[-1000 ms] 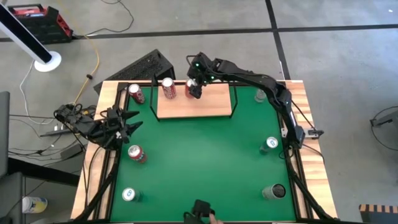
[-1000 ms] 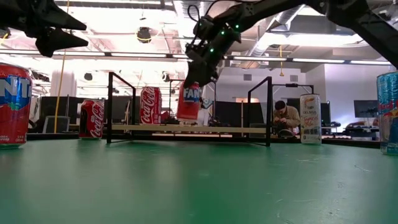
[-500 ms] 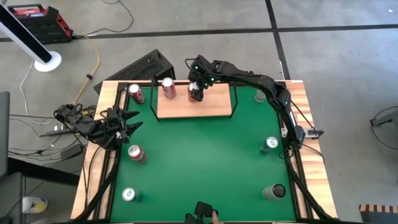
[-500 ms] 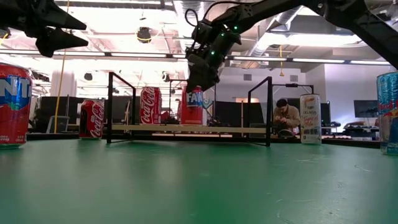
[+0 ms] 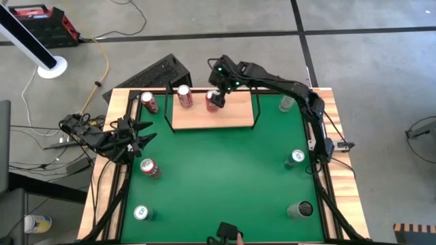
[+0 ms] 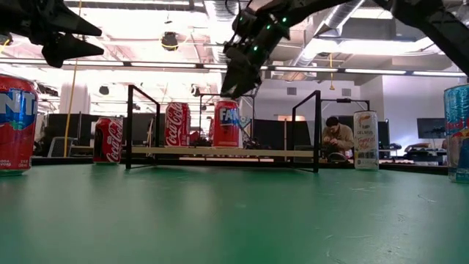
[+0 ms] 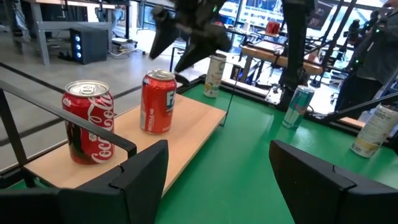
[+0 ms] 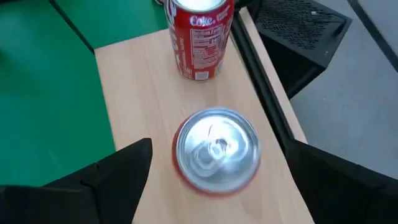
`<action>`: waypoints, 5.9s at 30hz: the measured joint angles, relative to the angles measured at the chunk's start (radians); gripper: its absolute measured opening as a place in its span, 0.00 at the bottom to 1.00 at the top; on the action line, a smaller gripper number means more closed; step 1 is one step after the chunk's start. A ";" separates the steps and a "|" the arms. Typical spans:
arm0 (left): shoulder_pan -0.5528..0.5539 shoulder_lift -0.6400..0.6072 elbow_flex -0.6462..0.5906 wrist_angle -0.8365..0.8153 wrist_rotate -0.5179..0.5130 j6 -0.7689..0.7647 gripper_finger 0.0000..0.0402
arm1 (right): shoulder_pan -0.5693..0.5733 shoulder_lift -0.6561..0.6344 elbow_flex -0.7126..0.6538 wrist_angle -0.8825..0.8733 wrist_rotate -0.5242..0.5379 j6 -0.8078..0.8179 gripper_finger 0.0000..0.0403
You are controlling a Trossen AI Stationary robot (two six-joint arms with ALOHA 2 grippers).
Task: Place canned beverage on shelf
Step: Put the bottom red soda can on the shelf
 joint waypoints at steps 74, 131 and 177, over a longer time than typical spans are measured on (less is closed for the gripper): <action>0.000 0.000 0.000 -0.010 -0.019 0.013 0.66 | 0.028 -0.227 -0.472 0.320 0.183 0.477 0.04; 0.000 0.000 0.000 -0.012 -0.011 0.018 0.66 | 0.047 -0.132 -0.473 0.536 -0.029 0.380 0.04; 0.000 0.000 0.000 -0.012 -0.019 0.018 0.66 | 0.023 -0.033 -0.474 0.682 -0.048 0.426 0.04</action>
